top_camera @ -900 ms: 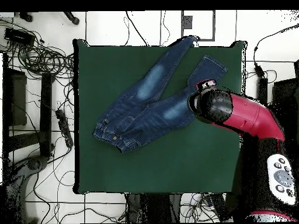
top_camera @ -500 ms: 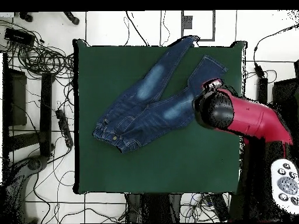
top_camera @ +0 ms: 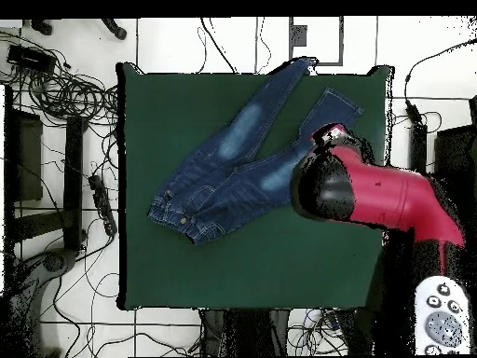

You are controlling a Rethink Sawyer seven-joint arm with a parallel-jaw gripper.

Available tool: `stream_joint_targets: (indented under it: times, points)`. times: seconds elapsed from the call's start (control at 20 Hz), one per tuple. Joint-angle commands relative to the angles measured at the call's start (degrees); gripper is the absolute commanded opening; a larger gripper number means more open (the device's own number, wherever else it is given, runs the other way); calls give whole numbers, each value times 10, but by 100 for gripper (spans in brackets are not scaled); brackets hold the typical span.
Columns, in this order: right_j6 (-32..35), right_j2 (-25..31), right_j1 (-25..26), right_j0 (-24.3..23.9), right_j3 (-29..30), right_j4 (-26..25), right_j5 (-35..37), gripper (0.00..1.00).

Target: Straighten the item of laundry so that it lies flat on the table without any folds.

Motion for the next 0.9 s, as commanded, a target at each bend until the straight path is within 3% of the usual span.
stream_joint_targets:
  times: [0.05, 0.55, 0.9]
  points:
    - [-8, 45, 3, 44, 108, -11, 8, 100]
    - [-4, 84, -25, 59, 180, 24, 26, 100]
    - [51, 78, -40, 117, 233, 49, 13, 100]
